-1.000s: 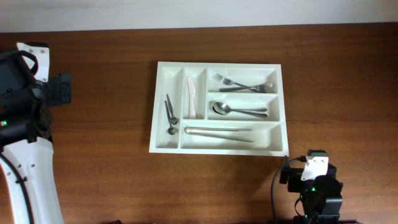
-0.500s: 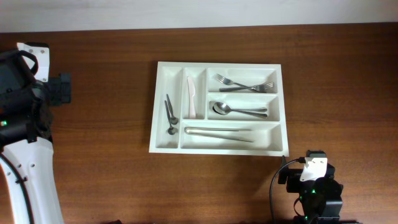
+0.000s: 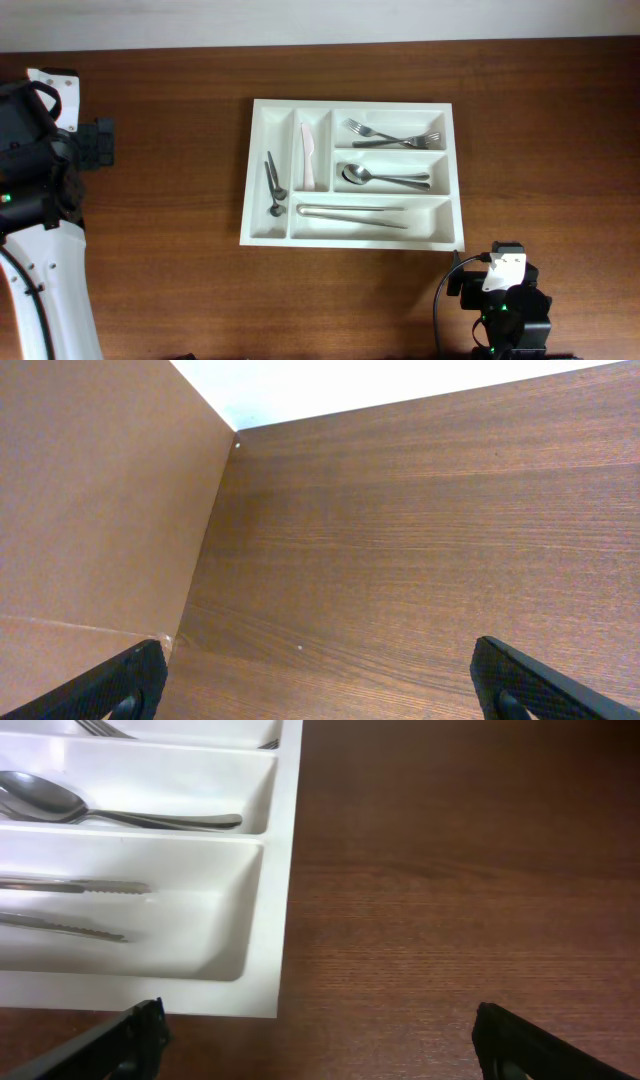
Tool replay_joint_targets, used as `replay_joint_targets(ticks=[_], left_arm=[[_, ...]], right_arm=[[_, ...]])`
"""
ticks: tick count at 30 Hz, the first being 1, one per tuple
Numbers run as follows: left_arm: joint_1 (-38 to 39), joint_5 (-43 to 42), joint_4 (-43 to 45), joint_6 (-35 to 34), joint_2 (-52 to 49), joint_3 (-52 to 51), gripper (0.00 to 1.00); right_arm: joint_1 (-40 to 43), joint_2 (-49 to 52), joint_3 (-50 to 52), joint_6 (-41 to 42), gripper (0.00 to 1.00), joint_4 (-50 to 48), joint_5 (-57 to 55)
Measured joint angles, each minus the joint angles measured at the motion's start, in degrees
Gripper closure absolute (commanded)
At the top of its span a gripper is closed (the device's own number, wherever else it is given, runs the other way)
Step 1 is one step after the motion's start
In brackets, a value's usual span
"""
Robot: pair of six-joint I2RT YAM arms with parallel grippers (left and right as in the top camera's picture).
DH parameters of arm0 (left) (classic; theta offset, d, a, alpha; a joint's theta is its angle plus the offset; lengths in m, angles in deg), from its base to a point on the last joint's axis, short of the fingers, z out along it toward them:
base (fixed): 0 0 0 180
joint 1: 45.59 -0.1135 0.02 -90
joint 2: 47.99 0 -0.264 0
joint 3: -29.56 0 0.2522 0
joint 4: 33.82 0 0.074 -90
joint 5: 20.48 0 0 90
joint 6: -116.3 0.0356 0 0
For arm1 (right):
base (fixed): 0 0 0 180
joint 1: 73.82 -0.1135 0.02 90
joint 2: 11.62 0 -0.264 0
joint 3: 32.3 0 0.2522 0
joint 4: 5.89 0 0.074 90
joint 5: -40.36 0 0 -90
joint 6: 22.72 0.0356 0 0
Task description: Pack container
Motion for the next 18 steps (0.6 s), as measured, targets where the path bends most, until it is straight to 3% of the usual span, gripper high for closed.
replay_joint_targets(ticks=[11,18], left_arm=[[0.96,0.02,-0.92,0.0,1.29,-0.11,0.01],[5.81,0.02,-0.63,0.0,15.87,-5.44,0.01]], right_arm=[[0.0,0.0,0.0,0.0,0.01,0.02,0.0],[0.0,-0.04,0.0,-0.02,0.01,0.04,0.02]])
